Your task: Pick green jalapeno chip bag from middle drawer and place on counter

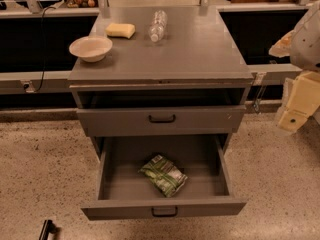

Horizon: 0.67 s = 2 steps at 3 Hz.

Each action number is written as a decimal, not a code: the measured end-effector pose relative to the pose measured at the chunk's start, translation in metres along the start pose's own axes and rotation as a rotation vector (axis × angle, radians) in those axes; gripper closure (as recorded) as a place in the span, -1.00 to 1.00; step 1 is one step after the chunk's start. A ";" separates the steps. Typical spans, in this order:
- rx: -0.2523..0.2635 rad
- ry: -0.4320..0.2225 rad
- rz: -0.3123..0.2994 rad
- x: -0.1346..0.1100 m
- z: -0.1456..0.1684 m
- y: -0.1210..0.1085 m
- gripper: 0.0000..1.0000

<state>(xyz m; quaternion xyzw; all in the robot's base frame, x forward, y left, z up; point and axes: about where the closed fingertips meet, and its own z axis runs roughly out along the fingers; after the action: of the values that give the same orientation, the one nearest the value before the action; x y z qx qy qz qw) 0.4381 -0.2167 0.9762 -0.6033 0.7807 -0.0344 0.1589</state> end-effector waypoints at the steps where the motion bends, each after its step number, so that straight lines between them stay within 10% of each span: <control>1: 0.000 0.000 0.000 0.000 0.000 0.000 -1.00; 2: 0.003 -0.047 0.015 -0.005 0.025 -0.003 -1.00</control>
Offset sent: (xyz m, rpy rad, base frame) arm 0.0490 0.0310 -0.0968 0.2058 -0.0378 -0.0141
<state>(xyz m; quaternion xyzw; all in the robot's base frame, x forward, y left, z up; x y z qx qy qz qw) 0.4494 -0.2090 0.9543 -0.5977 0.7813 -0.0200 0.1783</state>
